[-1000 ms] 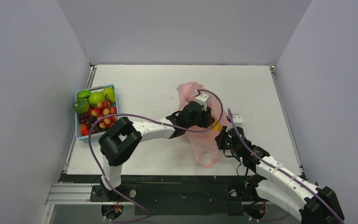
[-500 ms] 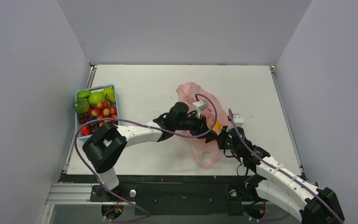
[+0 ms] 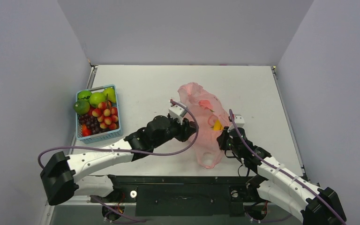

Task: Take the fake fruits out of the plastic bag
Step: Take out the fake fruit from the plastic bag, then place the fake fruit in the bin, then adjust the plastic bag at the center of the board, then take out the fake fruit from the plastic bag.

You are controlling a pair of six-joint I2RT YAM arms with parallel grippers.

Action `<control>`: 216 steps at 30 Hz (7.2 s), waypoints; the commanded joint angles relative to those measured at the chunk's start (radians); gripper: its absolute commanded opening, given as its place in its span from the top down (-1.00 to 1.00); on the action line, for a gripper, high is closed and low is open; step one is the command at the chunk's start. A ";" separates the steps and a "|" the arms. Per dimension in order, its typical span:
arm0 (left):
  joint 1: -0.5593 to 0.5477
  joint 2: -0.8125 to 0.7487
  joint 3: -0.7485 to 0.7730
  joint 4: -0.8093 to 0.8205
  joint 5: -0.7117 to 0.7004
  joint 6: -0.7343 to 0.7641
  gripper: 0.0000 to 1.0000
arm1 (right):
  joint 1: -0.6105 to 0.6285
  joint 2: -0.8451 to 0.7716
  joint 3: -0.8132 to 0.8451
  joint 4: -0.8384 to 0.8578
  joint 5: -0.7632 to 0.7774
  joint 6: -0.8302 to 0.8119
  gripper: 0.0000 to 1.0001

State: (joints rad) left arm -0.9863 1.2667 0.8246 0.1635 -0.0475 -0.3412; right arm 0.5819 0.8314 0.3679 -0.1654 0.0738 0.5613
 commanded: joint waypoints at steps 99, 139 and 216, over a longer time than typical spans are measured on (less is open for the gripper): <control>-0.254 0.133 -0.157 0.727 -0.513 0.148 -0.41 | -0.034 0.131 -0.050 0.513 -0.702 0.148 1.00; -0.282 -0.089 -0.272 0.124 -0.640 -0.437 -0.23 | 0.087 0.088 0.030 0.130 -0.357 -0.001 1.00; 0.038 0.166 0.100 0.258 -0.414 0.075 1.00 | 0.059 0.097 0.023 0.123 -0.360 -0.050 1.00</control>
State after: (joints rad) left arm -0.9527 1.4780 0.8402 0.4133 -0.3752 -0.3950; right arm 0.6476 0.9161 0.4057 -0.0353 -0.2848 0.5121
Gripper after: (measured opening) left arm 0.073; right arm 0.004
